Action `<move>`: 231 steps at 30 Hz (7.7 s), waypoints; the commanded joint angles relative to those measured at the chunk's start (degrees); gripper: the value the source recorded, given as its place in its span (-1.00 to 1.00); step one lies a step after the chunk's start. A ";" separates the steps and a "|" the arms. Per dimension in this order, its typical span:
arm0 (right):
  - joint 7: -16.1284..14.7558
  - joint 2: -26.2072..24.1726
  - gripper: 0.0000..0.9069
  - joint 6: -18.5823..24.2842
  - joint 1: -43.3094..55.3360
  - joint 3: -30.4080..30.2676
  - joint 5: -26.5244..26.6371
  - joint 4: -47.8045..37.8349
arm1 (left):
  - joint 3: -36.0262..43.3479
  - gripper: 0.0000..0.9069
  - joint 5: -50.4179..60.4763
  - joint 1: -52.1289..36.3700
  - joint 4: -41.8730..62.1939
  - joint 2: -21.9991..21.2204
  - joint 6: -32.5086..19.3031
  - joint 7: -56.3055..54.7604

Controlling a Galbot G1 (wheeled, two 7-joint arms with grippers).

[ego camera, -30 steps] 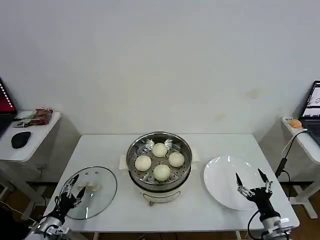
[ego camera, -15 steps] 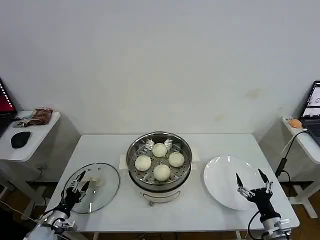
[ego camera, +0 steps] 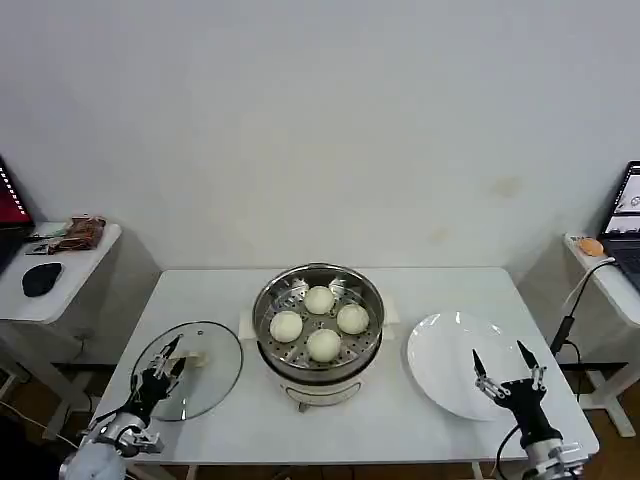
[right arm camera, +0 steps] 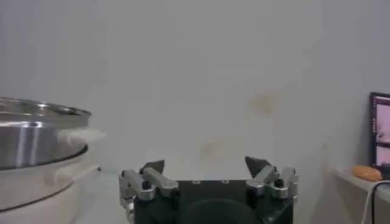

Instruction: Take steamed baozi put them in steamer then cover it.

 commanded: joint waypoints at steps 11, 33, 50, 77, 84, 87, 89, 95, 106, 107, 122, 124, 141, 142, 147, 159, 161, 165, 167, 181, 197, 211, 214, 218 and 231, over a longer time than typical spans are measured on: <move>0.14 0.62 1.00 0.85 -0.74 -0.19 -0.90 0.15 | 1.27 -0.44 0.75 -3.47 4.31 -1.34 0.08 0.15; 0.33 0.18 1.00 1.08 -1.43 0.40 -0.69 1.74 | -4.56 -0.89 1.35 -0.81 -4.98 -0.99 -0.66 -2.12; 0.00 -1.59 1.00 1.05 -2.03 1.58 0.55 2.59 | -6.61 -0.80 -4.96 -2.70 -12.84 6.71 0.54 2.99; -0.33 -1.84 1.00 0.87 -1.88 2.67 -0.20 2.28 | 4.13 -0.91 -12.57 -9.28 -24.49 14.66 9.27 11.99; -0.35 -1.88 1.00 1.00 -2.15 3.20 -0.30 2.16 | 9.88 -0.89 -10.79 -10.71 -28.76 14.92 16.37 11.89; -0.36 -2.02 1.00 1.00 -1.99 3.23 -0.31 1.95 | 13.62 -0.89 -10.41 -11.40 -30.52 15.07 21.33 11.69; -0.35 -2.02 1.00 1.03 -1.91 3.21 -0.34 1.93 | 15.52 -0.89 -9.79 -12.16 -30.98 15.12 22.64 11.71; -0.45 -2.02 1.00 1.18 -2.08 3.07 -0.65 1.92 | 21.21 -0.89 -8.22 -16.98 -31.80 14.08 29.01 12.34; -0.53 -1.91 1.00 1.17 -1.98 3.12 -0.89 1.72 | 31.95 -0.91 -6.44 -24.46 -33.16 10.35 40.33 15.96; -0.56 -1.91 1.00 1.17 -1.85 2.96 -0.98 1.59 | 32.41 -0.91 -6.34 -24.70 -33.43 9.83 41.19 16.30; -0.78 -1.90 1.00 1.00 -1.29 2.29 -1.55 1.31 | 41.29 -0.91 -4.80 -28.32 -34.61 5.09 48.89 19.37; -0.80 -1.88 1.00 1.01 -1.32 2.29 -1.56 1.29 | 42.35 -0.91 -4.17 -28.32 -34.48 4.70 49.23 19.15; -1.01 -1.48 1.00 1.27 -1.46 1.98 -2.26 0.80 | 45.94 -0.91 -2.62 -29.75 -32.52 1.33 49.35 18.87; -1.01 -1.43 1.00 1.27 -1.43 1.98 -2.37 0.82 | 46.01 -0.91 -2.60 -29.89 -32.29 1.11 49.36 18.88; -1.05 -1.29 1.00 1.35 -1.40 1.93 -2.54 0.63 | 46.04 -0.91 -1.66 -30.75 -31.23 -0.11 49.39 19.16; -1.09 -1.04 1.00 1.48 -1.47 2.05 -2.65 0.50 | 47.45 -0.91 0.10 -31.35 -29.90 -2.26 49.47 19.63; -1.09 -1.03 1.00 1.53 -1.43 2.05 -2.73 0.44 | 47.43 -0.91 0.14 -31.24 -29.93 -2.27 49.47 19.71; -1.14 -0.93 1.00 1.50 -1.18 1.99 -2.82 0.27 | 47.09 -0.91 0.40 -30.67 -30.13 -2.49 49.50 19.65; -1.16 -0.88 1.00 1.51 -1.15 1.96 -2.85 0.31 | 46.98 -0.91 0.64 -30.52 -29.93 -2.48 49.50 19.71; -1.17 -0.71 1.00 1.81 -1.15 2.07 -3.23 -0.10 | 46.65 -0.91 0.91 -29.69 -29.76 -3.15 49.48 19.80; -1.20 -0.59 1.00 2.16 -1.18 2.36 -3.32 -0.38 | 46.86 -0.89 0.89 -29.64 -29.29 -3.40 49.42 19.60; -1.23 -0.57 1.00 2.51 -1.66 2.96 -3.32 -0.41 | 45.85 1.00 0.64 -28.39 -30.29 -2.85 49.35 18.28; -1.26 -0.65 1.00 2.73 -1.91 3.18 -3.38 -0.53 | 44.11 1.00 -0.49 -27.33 -33.07 -1.75 49.28 19.30; -1.28 -0.65 1.00 2.93 -2.20 3.59 -3.35 -0.43 | 40.14 1.00 -5.81 -24.94 -38.67 0.48 49.21 18.52; -1.38 -2.00 1.00 2.36 -2.04 4.54 -2.00 0.53 | 16.39 1.00 -82.07 -17.50 -54.12 3.04 48.55 16.78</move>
